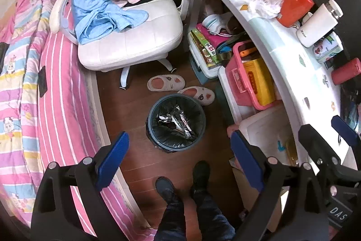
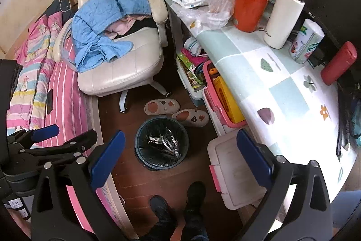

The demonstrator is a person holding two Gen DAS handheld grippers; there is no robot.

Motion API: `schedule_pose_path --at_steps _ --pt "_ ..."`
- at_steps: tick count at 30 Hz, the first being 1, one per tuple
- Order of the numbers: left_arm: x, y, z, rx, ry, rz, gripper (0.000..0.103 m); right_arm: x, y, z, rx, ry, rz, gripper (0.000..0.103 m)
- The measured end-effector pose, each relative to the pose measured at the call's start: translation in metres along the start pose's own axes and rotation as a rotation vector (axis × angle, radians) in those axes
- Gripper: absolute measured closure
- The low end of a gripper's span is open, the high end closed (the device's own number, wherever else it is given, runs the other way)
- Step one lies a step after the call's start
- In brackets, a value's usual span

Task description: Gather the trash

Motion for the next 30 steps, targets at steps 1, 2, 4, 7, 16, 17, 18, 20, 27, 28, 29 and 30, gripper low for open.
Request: schedule_pose_path --at_steps 1,2,4,7,16,17,18,20,27,28,29,30 --pt "0.002 -0.004 -0.001 0.003 0.004 0.001 0.014 0.000 -0.003 -0.001 0.003 0.002 -0.001 0.005" --pt "0.004 -0.007 -0.002 0.004 0.006 0.001 0.014 0.001 -0.006 -0.001 0.007 0.005 -0.002 0.005" --pt "0.008 -0.015 -0.004 0.009 0.013 0.003 0.014 0.005 -0.015 -0.002 0.016 0.013 -0.004 0.005" --pt "0.015 -0.025 -0.004 0.020 0.028 0.008 0.014 0.011 -0.025 -0.005 0.029 0.032 -0.004 0.005" --pt "0.036 -0.048 -0.007 0.045 0.068 0.016 0.014 0.030 -0.051 -0.011 0.063 0.082 -0.007 0.005" --pt "0.039 -0.051 -0.007 0.049 0.073 0.017 0.014 0.032 -0.053 -0.011 0.067 0.087 -0.008 0.005" --pt "0.041 -0.052 -0.007 0.052 0.077 0.017 0.014 0.035 -0.056 -0.012 0.072 0.092 -0.010 0.005" --pt "0.048 -0.055 -0.007 0.055 0.092 0.019 0.014 0.041 -0.061 -0.015 0.080 0.102 -0.015 0.005" --pt "0.080 -0.063 -0.008 0.068 0.157 0.018 0.013 0.070 -0.074 -0.024 0.102 0.158 -0.033 0.005" --pt "0.085 -0.064 -0.008 0.070 0.167 0.019 0.013 0.075 -0.076 -0.026 0.106 0.171 -0.038 0.005" --pt "0.087 -0.064 -0.008 0.071 0.173 0.020 0.012 0.079 -0.078 -0.027 0.109 0.180 -0.040 0.005" --pt "0.093 -0.066 -0.008 0.073 0.184 0.019 0.012 0.083 -0.079 -0.029 0.111 0.187 -0.042 0.005"
Point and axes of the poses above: each gripper's, at about its wrist camera, not at the fingertips, and y roughly the way its jaws point, x to its right, z to its top, the point moved 7 cm from there along y, roughly the way its jaws point, and after that the axes turned 12 degrees about -x, right-handed, at the moved point
